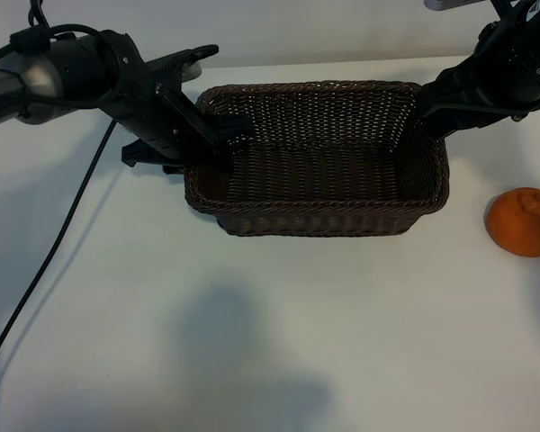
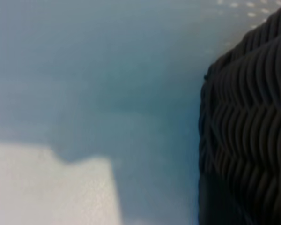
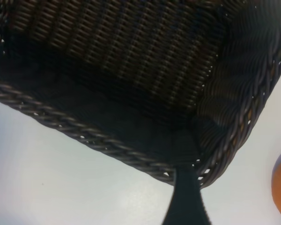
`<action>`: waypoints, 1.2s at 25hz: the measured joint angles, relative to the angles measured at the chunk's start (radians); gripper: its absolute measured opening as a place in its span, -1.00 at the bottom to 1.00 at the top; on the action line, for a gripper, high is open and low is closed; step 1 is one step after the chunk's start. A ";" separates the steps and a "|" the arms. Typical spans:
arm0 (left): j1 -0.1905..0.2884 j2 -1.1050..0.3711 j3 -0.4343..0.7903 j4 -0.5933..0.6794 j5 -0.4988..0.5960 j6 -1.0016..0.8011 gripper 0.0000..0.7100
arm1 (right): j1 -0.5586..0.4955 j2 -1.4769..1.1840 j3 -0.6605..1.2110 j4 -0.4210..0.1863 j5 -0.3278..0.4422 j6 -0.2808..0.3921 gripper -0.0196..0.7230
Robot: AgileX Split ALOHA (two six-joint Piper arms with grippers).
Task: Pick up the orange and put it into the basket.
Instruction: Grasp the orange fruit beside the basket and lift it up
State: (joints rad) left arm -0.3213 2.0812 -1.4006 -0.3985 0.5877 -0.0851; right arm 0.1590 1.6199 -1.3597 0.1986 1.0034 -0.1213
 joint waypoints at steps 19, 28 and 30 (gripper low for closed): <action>0.000 -0.257 -0.012 0.328 0.192 -0.067 0.87 | 0.000 0.000 0.000 0.000 0.022 0.000 0.40; 0.122 -0.405 -0.031 0.408 0.291 -0.060 0.81 | 0.000 0.000 0.000 0.000 0.032 0.000 0.40; 0.167 -0.439 -0.031 0.414 0.330 -0.028 0.80 | 0.000 0.000 0.000 0.000 0.033 0.000 0.40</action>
State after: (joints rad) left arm -0.1540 1.6426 -1.4319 0.0154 0.9174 -0.1133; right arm 0.1590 1.6199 -1.3597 0.1986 1.0364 -0.1213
